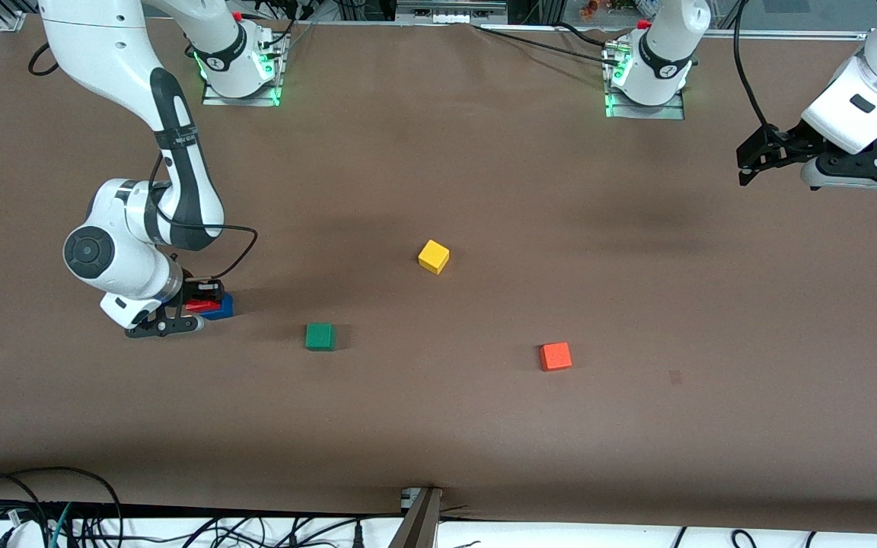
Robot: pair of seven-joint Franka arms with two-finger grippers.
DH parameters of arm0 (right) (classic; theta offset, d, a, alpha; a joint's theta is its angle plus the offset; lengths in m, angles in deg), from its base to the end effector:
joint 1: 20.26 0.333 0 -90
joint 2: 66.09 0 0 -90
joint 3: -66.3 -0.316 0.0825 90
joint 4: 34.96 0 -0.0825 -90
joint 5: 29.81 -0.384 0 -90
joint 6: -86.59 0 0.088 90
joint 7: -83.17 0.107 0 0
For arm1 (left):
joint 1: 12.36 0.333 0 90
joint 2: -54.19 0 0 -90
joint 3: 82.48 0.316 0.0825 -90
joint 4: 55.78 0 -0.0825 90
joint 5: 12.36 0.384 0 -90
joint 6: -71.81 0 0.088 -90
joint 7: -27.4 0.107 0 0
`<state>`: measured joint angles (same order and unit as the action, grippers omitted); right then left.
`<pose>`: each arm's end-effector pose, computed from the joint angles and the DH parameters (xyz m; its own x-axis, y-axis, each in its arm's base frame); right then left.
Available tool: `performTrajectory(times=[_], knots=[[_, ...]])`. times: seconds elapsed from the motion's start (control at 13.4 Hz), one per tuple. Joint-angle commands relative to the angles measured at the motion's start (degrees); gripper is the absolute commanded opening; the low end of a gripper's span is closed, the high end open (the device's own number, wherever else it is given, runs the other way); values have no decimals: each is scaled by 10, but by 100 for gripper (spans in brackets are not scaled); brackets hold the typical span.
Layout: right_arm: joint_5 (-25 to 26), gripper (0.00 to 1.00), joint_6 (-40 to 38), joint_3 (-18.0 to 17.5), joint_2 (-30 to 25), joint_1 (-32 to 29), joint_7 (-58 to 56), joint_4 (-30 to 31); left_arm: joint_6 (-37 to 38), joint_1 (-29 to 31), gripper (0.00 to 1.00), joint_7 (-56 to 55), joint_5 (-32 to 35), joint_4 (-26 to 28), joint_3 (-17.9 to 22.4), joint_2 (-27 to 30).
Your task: Pass red block to right arm, stack on blue
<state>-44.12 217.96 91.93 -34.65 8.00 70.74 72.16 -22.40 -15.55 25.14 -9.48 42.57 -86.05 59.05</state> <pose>0.6288 0.0499 0.2391 0.9881 0.1393 -0.0651 0.1420 -0.9891 0.0382 0.5299 -0.0591 0.6080 0.9965 -0.0820 0.0145 -0.0811 -0.9952 -0.0549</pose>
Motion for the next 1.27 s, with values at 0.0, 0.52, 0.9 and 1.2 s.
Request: performTrajectory(times=[0.0,0.52,0.9,1.2], knots=[[10,20,10,4,-21,8,10,25,15,-2,100,-6,16,-20,0,-10],[10,20,10,3,-21,14,36,30,17,-3,100,-9,18,-26,-2,-10],[10,100,6,8,-21,12,24,23,19,-3,100,-9,17,-26,-1,-10],[10,100,-14,28,-34,11,24,-6,20,-3,100,-10,15,-26,0,-10]])
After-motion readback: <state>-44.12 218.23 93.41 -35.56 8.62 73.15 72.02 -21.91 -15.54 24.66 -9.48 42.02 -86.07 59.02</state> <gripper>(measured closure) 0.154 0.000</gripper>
